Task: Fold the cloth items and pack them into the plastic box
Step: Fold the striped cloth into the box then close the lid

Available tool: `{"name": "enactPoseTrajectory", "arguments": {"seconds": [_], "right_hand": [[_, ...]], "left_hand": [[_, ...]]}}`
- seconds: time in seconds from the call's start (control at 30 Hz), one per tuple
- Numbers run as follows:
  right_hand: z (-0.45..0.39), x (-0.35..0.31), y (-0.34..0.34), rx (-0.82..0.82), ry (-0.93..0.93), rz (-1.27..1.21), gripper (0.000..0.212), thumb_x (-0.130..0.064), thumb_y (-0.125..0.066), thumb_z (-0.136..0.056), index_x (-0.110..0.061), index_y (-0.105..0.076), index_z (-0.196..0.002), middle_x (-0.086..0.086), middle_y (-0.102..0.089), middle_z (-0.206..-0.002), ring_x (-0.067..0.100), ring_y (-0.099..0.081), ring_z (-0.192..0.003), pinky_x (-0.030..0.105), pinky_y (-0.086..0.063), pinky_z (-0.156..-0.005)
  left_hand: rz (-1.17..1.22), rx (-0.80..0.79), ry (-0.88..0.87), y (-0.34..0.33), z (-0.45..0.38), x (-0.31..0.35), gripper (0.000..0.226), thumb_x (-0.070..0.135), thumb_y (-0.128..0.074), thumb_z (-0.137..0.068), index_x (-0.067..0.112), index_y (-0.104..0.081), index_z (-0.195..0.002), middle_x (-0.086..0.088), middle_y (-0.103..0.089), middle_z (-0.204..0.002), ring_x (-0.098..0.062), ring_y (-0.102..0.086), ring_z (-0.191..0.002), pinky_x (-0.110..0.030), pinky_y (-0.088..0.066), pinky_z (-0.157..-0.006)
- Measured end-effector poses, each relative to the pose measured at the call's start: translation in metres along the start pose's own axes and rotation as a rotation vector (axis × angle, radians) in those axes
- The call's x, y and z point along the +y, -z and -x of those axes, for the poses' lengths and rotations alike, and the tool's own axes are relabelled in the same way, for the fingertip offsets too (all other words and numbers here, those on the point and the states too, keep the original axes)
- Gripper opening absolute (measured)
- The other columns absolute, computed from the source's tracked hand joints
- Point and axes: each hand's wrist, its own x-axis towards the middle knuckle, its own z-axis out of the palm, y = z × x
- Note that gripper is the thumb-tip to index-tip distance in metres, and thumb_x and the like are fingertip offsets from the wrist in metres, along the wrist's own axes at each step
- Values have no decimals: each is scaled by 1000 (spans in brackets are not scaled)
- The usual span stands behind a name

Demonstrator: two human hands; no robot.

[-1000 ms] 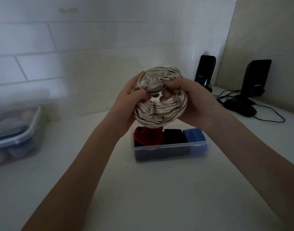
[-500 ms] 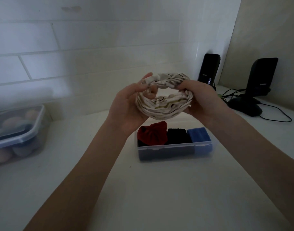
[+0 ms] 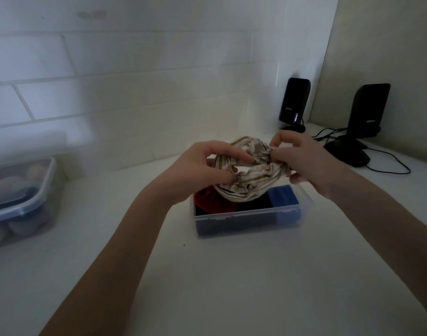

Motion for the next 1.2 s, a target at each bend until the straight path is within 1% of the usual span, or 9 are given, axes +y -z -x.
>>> {"name": "enactPoseTrajectory", "arguments": {"seconds": [0.1,0.17,0.33,0.5,0.6,0.77,0.9,1.0,1.2], "right_hand": [[3,9,2,33,64,203,8,-15,-60,-82,-14,-54,-77,1,-57,-57,8,-46,-44,19,-33,-43],[3,16,1,32,92,313,12,-20,-64,-79,-16,-53,-77,2,-68,-62,12,-57,-50,23,-42,-52],[12,30,4,-12,160,277,27,-9,-61,-80,-22,-42,-94,2,-70,-63,26,-66,-61,37,-51,-56],[17,34,11,-190,298,388,44,0,-49,-82,-39,-45,-101,-3,-66,-78,9,-52,-60,19,-40,-54],[19,31,14,-231,356,443,50,4,-49,-78,-40,-55,-101,-18,-61,-85,-4,-50,-64,9,-38,-57],[17,28,18,-195,373,638,48,-9,-61,-74,-43,-62,-109,-29,-57,-97,-18,-46,-78,11,-34,-70],[17,25,19,-169,283,828,45,-28,-64,-78,-44,-57,-119,-26,-50,-98,-1,-38,-82,30,-35,-86],[15,22,21,-178,253,970,46,-44,-63,-77,-45,-54,-122,-19,-54,-107,5,-33,-94,33,-32,-89],[12,11,19,-217,239,1169,54,-54,-62,-74,-40,-53,-126,-6,-50,-128,20,-35,-117,40,-30,-96]], "left_hand": [[-265,-1,30,-9,1,1,39,8,-77,-72,33,-72,-103,6,-56,-116,-12,-61,-103,-27,-53,-91],[-389,-49,38,-11,2,3,46,15,-78,-72,34,-67,-112,7,-50,-119,-9,-55,-106,-23,-46,-97],[-587,-202,70,-9,2,1,61,27,-78,-72,32,-54,-128,8,-39,-125,-9,-44,-112,-19,-37,-100],[-737,-246,72,-13,-1,-8,62,29,-73,-77,24,-49,-133,1,-37,-132,-10,-38,-112,-20,-34,-100],[-769,-250,52,-13,-1,-9,63,31,-73,-77,20,-46,-133,1,-37,-133,-8,-37,-110,-18,-31,-98],[-789,-239,8,-14,-1,-10,63,30,-75,-75,20,-47,-132,1,-39,-132,-11,-40,-116,-17,-30,-101],[-738,-206,-46,-15,0,-9,51,26,-77,-72,28,-51,-117,9,-45,-113,-7,-44,-102,-9,-36,-86],[-677,-182,-20,-15,2,-8,47,23,-78,-70,29,-48,-105,9,-51,-106,-12,-52,-93,-20,-46,-77],[-767,-226,-125,-16,1,-10,54,25,-78,-72,26,-54,-121,8,-38,-129,-8,-41,-116,-20,-39,-100]]}}
